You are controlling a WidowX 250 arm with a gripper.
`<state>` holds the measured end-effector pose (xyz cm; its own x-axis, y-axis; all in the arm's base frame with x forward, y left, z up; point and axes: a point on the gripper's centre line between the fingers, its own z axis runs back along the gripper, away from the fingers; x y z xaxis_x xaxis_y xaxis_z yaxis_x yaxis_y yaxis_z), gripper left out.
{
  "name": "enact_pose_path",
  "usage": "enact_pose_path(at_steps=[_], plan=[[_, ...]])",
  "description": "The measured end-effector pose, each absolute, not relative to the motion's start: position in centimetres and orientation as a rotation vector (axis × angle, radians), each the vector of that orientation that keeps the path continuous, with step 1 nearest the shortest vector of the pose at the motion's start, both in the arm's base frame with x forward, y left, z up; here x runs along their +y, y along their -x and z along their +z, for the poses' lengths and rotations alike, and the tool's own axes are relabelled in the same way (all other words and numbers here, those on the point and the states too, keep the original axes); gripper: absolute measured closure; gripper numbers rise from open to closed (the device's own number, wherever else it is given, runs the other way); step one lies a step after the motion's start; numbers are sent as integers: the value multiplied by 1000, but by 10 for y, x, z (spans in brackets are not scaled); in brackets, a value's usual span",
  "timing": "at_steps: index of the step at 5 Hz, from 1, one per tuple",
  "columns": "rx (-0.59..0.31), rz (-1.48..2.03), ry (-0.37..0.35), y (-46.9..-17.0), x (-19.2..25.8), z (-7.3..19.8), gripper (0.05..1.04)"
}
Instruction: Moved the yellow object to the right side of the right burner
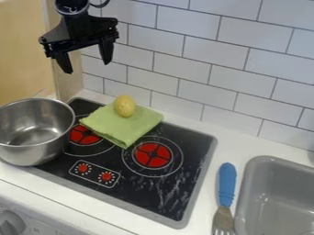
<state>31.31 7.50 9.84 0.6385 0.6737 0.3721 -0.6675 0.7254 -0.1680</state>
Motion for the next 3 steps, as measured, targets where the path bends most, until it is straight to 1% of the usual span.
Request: enact_pose_path(at_steps=[1, 2, 3], plan=[[-370, 771, 6, -303, 73, 82, 84], [-311, 765, 4, -307, 72, 70, 84], [-336, 772, 46, -319, 63, 68, 84]])
